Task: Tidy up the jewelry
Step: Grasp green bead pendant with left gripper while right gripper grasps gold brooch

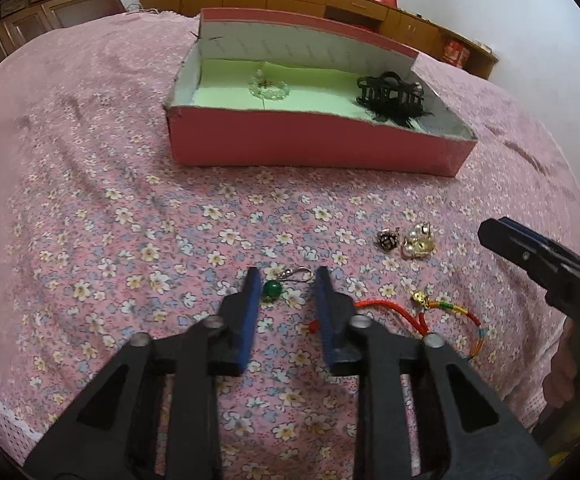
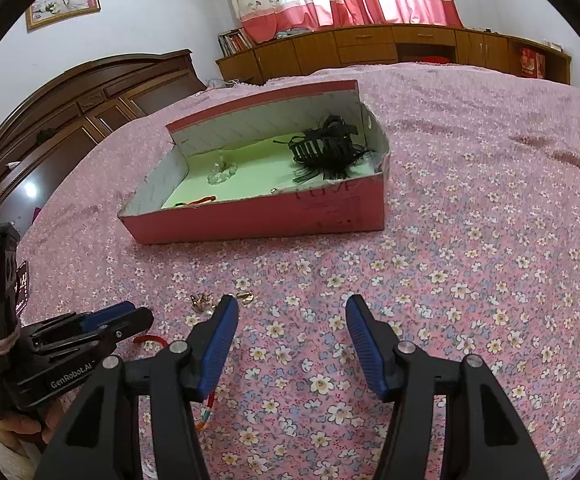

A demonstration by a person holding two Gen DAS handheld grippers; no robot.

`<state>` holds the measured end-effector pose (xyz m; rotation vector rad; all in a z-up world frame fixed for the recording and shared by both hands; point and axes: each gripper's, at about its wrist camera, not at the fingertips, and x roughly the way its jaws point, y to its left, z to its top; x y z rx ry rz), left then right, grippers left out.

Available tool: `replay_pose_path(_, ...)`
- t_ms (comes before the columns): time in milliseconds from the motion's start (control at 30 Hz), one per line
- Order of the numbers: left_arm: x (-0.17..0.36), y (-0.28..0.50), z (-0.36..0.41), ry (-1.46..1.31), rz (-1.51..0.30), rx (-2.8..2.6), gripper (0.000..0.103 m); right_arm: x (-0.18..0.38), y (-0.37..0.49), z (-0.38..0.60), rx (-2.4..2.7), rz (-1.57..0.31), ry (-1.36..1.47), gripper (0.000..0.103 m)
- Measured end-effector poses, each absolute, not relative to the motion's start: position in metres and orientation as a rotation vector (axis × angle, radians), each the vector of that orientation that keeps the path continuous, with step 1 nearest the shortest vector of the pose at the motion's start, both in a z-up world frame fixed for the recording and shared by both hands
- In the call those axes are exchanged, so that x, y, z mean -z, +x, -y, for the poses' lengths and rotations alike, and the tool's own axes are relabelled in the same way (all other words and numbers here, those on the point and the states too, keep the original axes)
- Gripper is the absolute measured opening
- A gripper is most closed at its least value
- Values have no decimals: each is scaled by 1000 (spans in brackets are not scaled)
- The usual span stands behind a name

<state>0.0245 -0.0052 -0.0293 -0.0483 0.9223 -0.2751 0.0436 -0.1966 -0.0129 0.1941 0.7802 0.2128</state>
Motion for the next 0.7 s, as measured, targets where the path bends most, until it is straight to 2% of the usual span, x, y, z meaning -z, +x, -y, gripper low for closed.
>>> replay_pose_path(167,32,27,3,-59,-933,264,1,14,44,195,-216,-785,192,59)
replay_pose_path(700,13,25,-20,-128,-864,222,1,21,51,162,-323,-828,124,59)
